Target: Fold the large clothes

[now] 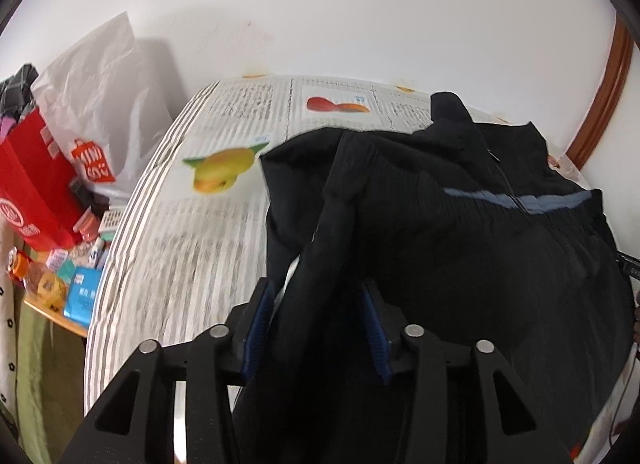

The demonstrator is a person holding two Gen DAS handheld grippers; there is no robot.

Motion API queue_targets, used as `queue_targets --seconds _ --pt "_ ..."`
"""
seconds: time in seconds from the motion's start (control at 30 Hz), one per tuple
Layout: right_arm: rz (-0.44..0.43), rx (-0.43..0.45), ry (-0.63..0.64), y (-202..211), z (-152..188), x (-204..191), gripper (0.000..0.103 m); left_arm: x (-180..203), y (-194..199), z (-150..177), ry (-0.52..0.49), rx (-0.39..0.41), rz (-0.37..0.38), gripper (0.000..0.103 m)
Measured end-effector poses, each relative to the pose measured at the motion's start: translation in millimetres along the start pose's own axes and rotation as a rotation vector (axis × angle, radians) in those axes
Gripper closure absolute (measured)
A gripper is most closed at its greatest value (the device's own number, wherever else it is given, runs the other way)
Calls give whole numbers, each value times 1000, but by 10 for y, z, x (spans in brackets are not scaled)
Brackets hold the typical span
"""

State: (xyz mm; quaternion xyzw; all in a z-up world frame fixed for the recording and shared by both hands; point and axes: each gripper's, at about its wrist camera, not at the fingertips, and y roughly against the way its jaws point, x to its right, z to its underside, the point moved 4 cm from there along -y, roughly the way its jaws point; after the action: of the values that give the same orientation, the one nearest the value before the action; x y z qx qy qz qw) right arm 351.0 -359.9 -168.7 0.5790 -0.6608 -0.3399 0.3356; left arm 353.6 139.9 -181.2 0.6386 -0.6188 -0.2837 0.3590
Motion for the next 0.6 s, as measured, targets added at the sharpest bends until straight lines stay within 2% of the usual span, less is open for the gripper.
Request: queue_targets --seconds 0.1,0.23,0.3,0.33,0.43,0.6 --pt "-12 -28 12 21 109 36 46 -48 123 154 -2 -1 1 60" --pt "-29 -31 26 37 215 45 49 -105 211 354 9 -26 43 57" --pt "-60 -28 28 32 239 22 66 -109 188 428 -2 -39 15 57" --pt "-65 -18 38 47 241 0 80 -106 177 447 3 -37 12 57" --pt "-14 2 85 63 225 -18 88 -66 150 424 21 -32 28 59" --pt "11 7 60 41 140 202 90 141 47 350 10 -35 77 59"
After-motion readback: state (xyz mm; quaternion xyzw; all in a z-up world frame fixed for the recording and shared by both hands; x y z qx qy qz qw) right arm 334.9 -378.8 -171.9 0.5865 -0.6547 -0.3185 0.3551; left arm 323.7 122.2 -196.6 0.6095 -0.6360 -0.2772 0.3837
